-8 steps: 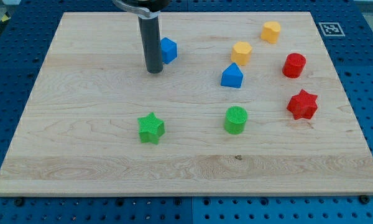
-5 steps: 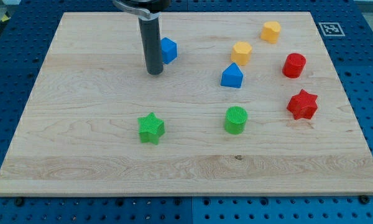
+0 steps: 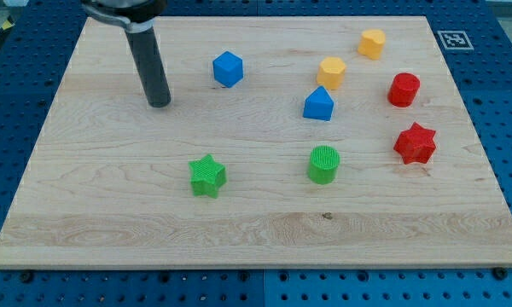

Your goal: Move green star towards bottom right

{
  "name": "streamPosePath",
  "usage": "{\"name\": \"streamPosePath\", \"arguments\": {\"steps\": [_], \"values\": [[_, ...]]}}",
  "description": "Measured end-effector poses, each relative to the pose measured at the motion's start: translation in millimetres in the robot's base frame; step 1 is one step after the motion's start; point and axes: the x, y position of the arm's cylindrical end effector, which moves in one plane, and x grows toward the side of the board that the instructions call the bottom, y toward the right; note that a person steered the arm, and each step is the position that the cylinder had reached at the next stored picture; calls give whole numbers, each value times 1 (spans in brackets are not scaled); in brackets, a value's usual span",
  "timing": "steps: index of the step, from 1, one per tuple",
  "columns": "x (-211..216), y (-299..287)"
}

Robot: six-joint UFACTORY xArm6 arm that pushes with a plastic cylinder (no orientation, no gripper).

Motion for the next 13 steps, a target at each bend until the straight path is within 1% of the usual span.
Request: {"name": "streamPosePath", "arguments": {"steps": [1, 2, 3, 5, 6, 7, 8, 9, 10, 11, 12, 13], "values": [[9, 0], [37, -4], [106, -9], [114, -10], [114, 13], [117, 92], [137, 150], [141, 160], [144, 148], [154, 102], [163, 97], [166, 118]]}}
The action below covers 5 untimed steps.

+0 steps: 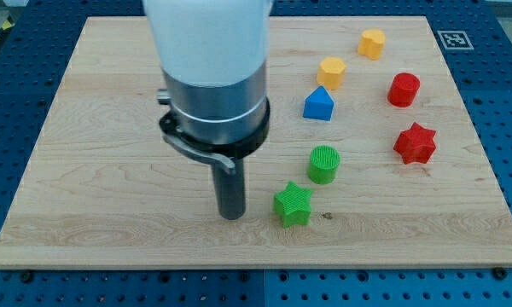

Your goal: Move green star towards bottom right

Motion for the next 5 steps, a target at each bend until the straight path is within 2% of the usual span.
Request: {"name": "streamPosePath", "arguments": {"steps": [5], "values": [[0, 170]]}}
